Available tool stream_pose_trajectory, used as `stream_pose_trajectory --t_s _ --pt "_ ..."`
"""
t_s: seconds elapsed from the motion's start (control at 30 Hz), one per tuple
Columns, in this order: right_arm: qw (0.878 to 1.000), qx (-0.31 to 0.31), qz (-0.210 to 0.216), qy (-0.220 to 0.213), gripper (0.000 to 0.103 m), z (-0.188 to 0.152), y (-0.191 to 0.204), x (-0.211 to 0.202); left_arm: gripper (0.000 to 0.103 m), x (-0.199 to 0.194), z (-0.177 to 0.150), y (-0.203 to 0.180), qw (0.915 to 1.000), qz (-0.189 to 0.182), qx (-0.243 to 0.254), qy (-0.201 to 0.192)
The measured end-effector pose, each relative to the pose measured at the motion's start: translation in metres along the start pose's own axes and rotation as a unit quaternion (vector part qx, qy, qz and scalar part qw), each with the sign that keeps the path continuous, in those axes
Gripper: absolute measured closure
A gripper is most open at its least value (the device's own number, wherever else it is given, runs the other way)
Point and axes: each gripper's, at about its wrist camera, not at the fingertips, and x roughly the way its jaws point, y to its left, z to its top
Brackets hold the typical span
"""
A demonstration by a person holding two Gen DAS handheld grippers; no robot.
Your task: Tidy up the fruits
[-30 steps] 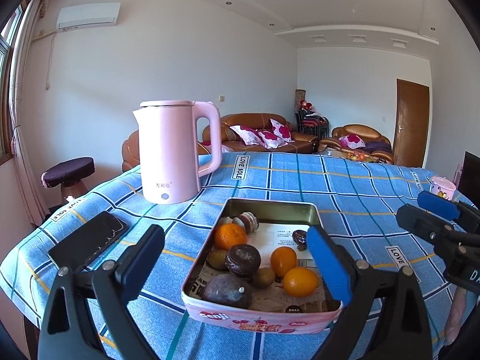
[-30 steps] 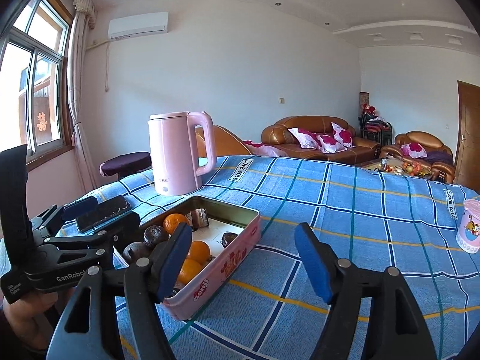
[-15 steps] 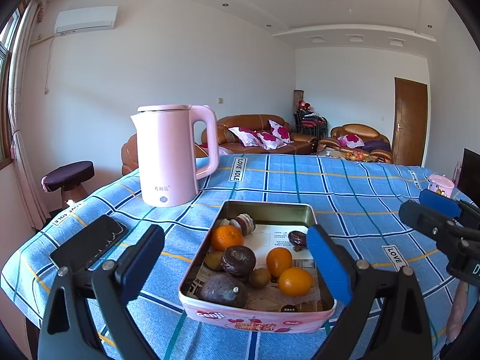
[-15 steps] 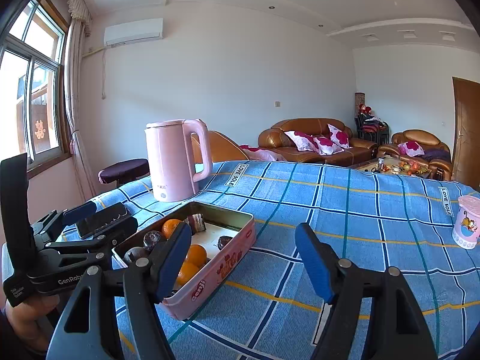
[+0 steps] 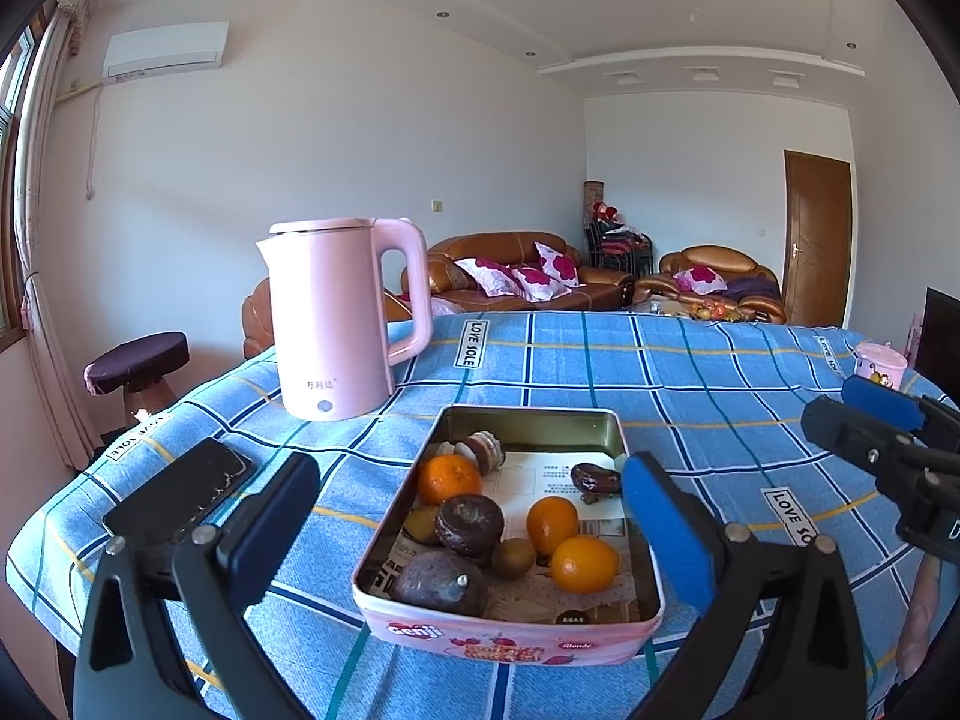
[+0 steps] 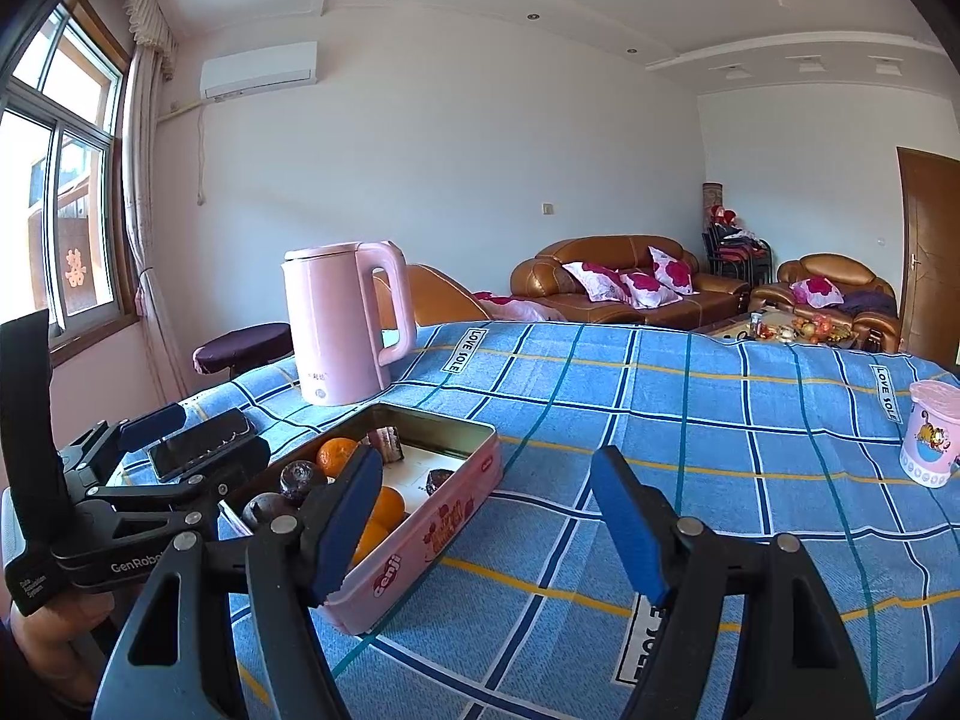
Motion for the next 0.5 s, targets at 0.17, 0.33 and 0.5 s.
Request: stream_pose_trajectory --t_s 0.17,0.33,0.5 --pt "1.0 0.001 -0.002 -0.004 0.03 0.0002 -0.0021 -0.003 0.0 -0.0023 0.0019 -0.0007 1.0 0.0 0.0 -0.004" --pt "1.0 0.002 -0.006 -0.007 0.029 0.0006 -0.0049 -0.0059 0.0 -0.0043 0.0035 -0.0031 1.0 -0.003 0.0 -0.005" --pt "1.0 0.001 -0.007 -0.008 0.029 0.0001 -0.0058 -0.0071 0.0 -0.0026 0.0034 -0.006 1.0 -0.001 0.0 0.003"
